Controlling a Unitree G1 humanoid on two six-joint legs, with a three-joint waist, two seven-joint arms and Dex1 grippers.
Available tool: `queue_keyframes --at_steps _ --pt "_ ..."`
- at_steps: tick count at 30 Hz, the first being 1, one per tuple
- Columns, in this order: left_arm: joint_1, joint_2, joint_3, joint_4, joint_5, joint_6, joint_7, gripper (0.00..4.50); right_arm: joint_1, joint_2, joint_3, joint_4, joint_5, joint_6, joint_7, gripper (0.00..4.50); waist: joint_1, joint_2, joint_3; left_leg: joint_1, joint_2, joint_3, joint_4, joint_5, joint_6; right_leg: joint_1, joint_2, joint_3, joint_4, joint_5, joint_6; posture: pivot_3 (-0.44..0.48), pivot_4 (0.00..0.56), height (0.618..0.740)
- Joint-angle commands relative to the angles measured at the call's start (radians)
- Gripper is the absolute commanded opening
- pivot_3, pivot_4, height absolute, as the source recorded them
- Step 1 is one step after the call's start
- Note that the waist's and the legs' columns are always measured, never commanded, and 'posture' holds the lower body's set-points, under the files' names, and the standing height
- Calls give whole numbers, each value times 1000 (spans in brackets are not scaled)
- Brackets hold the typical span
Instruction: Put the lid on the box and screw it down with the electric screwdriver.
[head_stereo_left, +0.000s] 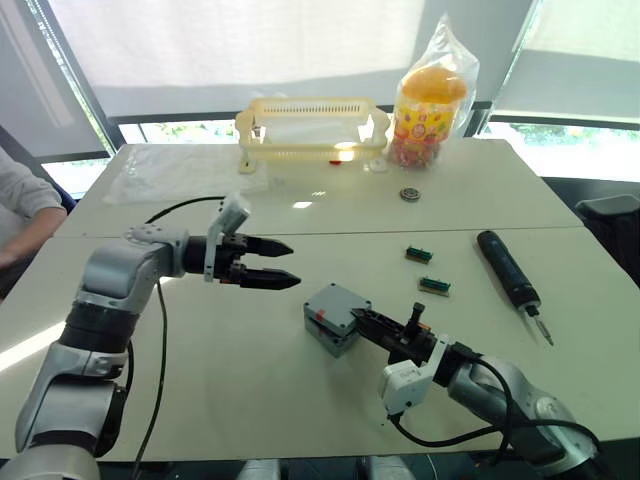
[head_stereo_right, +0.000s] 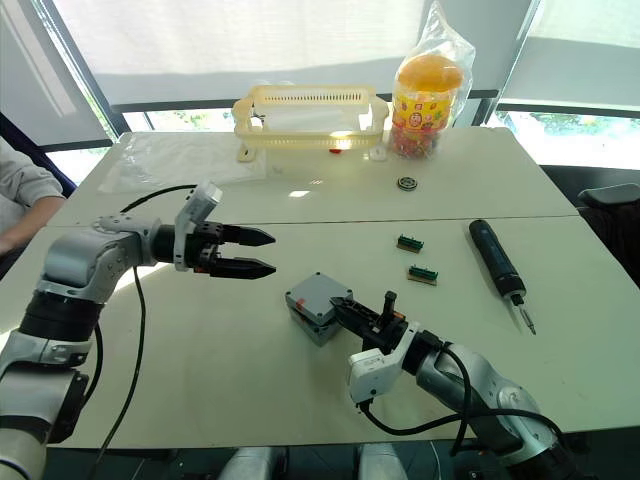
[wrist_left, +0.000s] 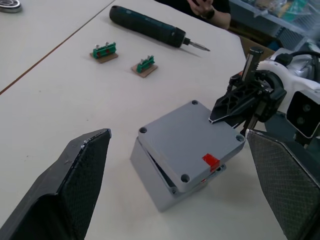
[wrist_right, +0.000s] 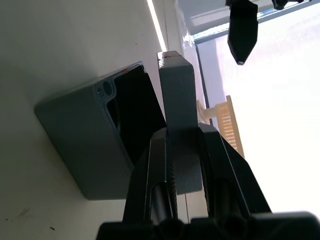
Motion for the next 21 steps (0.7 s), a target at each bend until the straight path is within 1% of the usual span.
queue_keyframes --at_steps 1,6,11,14,17,18,21 --pt "-37 -18 -16 7 25 -44 -14 4453 9 4 11 16 -14 -12 -14 117 0 0 0 0 0 0 0 0 0 0 0 0 0 0 0 0 150 740" --pt "-55 -88 -95 40 87 -135 -49 4453 16 6 16 28 -27 -10 -30 117 2 0 0 0 0 0 0 0 0 1 0 0 0 0 0 0 150 740" --pt "-58 -107 -107 66 115 -168 -70 4453 14 8 20 30 -30 -8 -34 117 -3 0 0 1 0 0 0 0 0 1 0 0 0 0 0 0 150 740" --pt "-57 -160 -133 119 143 -210 -65 4453 14 13 26 35 -40 -7 -41 117 -1 0 -1 1 0 0 0 0 0 1 0 0 1 0 0 0 150 740" --pt "-56 -182 -137 137 157 -224 -70 3662 17 13 24 36 -46 -7 -46 117 2 0 -1 1 0 0 1 0 0 2 0 0 0 0 0 0 150 740" --pt "-56 -187 -139 142 162 -229 -71 3218 18 12 24 35 -48 -8 -49 117 1 0 -1 1 0 0 1 0 0 2 0 0 0 0 0 0 150 740" --pt "-52 -198 -140 147 172 -238 -74 3218 20 13 25 34 -54 -7 -54 117 1 0 -1 2 0 0 1 0 0 2 0 0 1 0 0 0 150 740"
